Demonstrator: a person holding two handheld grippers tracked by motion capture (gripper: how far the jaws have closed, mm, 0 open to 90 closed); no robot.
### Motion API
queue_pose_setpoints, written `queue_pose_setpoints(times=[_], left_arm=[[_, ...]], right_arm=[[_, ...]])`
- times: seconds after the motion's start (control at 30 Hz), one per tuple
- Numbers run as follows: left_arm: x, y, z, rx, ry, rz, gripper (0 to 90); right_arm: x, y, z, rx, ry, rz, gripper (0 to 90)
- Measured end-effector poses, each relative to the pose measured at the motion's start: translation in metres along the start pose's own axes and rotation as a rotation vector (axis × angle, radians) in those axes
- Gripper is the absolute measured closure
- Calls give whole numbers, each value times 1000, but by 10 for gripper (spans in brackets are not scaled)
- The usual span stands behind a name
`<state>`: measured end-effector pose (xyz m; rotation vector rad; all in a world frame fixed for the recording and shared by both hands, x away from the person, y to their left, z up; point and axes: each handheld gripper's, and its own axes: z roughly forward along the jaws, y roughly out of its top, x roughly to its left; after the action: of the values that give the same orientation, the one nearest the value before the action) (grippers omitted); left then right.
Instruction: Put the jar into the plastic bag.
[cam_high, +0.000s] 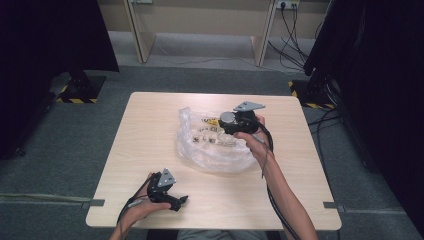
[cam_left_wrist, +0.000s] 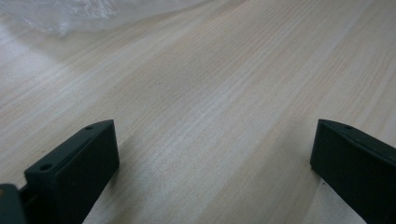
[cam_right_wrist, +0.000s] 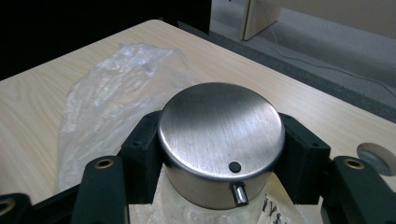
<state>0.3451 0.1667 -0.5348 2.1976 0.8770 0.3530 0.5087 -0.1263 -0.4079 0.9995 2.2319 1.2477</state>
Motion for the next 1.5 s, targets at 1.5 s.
queue_pose_setpoints(times=[1.5], left_arm=[[0, 0, 0, 0, 0, 0, 4]], right_arm=[[-16, -33, 49, 93, -75, 66, 384]])
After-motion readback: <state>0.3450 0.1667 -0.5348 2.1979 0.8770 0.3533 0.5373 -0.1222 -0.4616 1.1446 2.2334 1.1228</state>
